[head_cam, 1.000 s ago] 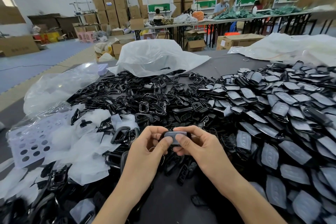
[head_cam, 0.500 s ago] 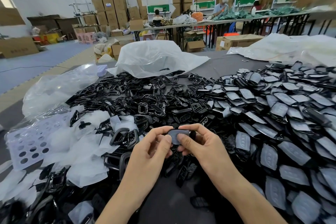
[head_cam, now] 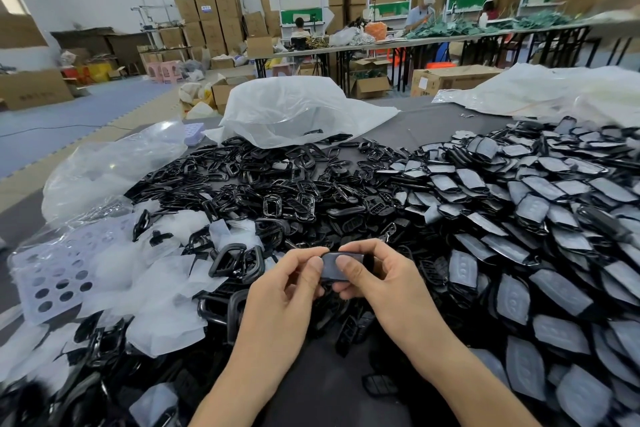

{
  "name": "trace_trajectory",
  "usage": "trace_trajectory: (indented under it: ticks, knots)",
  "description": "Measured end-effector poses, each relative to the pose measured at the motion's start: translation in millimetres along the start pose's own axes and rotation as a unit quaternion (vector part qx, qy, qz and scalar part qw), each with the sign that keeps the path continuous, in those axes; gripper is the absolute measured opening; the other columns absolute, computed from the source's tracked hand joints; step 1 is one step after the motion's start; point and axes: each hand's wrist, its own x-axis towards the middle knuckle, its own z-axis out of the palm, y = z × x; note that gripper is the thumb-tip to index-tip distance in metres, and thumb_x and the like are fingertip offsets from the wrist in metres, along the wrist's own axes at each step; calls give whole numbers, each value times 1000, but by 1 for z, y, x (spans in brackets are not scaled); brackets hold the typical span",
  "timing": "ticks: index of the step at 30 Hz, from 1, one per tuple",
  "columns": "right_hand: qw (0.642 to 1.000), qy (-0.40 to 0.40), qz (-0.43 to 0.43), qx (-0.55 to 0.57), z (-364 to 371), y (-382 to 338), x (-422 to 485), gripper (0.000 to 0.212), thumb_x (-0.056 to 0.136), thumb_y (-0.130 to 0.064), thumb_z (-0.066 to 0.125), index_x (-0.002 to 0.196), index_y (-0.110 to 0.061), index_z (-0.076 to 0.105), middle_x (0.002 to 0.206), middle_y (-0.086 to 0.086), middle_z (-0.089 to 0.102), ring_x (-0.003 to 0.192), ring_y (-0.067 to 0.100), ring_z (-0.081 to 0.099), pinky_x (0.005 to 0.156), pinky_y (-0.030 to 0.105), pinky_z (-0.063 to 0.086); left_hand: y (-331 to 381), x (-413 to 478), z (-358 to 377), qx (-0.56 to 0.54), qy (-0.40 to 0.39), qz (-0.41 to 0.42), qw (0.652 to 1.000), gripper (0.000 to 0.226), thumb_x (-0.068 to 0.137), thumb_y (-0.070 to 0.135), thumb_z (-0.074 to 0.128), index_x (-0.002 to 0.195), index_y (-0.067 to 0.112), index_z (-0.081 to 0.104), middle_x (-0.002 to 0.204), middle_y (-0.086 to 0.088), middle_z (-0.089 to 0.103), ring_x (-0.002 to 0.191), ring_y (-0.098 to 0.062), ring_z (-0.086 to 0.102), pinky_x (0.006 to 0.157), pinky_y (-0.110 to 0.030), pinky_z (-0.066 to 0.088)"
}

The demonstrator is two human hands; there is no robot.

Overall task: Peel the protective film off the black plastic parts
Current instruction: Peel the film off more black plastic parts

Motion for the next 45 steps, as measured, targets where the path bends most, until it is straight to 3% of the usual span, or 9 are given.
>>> trace_trajectory:
  ticks: [5,7,12,19,24,27,34,40,45]
  knots:
    - [999,-15,-11,-27,0,-3,-2,9,98,-18,65,105,-22,70,90,-4,78,76,14,75,69,19,56,-2,2,3,9,-9,-16,1000,27,95,20,63,97,46,66,78,3,64,68,-17,60,63,-26,48]
    - [999,-24,-9,-24,1,-3,-3,11,96,-17,67,106,-21,70,91,-5,78,77,12,74,70,19,56,-2,3,2,-5,-8,-18,1000,25,94,18,63,94,43,67,76,-3,63,65,-14,56,61,-29,48]
    - [1000,-8,-7,-28,0,-2,-3,15,93,-14,72,103,-24,69,90,-4,78,76,14,73,69,20,56,-2,1,3,-2,-13,-22,1000,34,98,12,56,99,44,68,81,3,70,74,-20,65,74,-40,53]
    - [1000,-21,-6,-22,1,-5,-2,13,94,-13,69,105,-20,71,89,-5,78,74,10,73,68,17,55,0,0,7,-15,1,-25,1000,25,96,20,61,96,44,67,81,-1,68,76,-26,65,74,-42,54]
    - [998,-9,2,59,1,-5,-2,15,100,-12,59,107,-15,71,86,6,77,73,17,73,68,20,57,4,1,6,-27,29,-5,999,29,95,12,62,91,40,67,73,-5,66,65,-11,65,63,-15,51]
    - [993,-16,23,112,4,-4,-1,20,103,-10,52,104,-13,72,90,10,77,73,19,72,67,21,57,5,1,7,-43,35,1,998,31,95,10,61,91,40,68,71,-6,62,64,-9,64,63,-10,49]
    - [985,-15,55,162,7,-5,0,26,103,-8,50,97,-13,74,90,15,76,71,20,71,64,23,57,-1,1,6,-17,40,14,999,31,95,13,62,92,43,68,65,8,61,64,-10,63,66,-18,52]
    - [986,-19,65,153,7,-8,-1,19,95,-6,64,89,-17,77,87,9,76,70,18,71,63,22,57,-4,-2,8,6,23,32,999,23,94,21,62,96,43,68,68,11,61,63,-14,57,62,-39,50]
    - [982,-34,73,171,6,-6,-1,5,83,-17,78,83,-22,78,83,10,76,70,18,71,62,22,57,-6,-3,7,18,13,43,999,23,96,20,63,102,42,69,73,7,65,67,-18,60,65,-45,52]
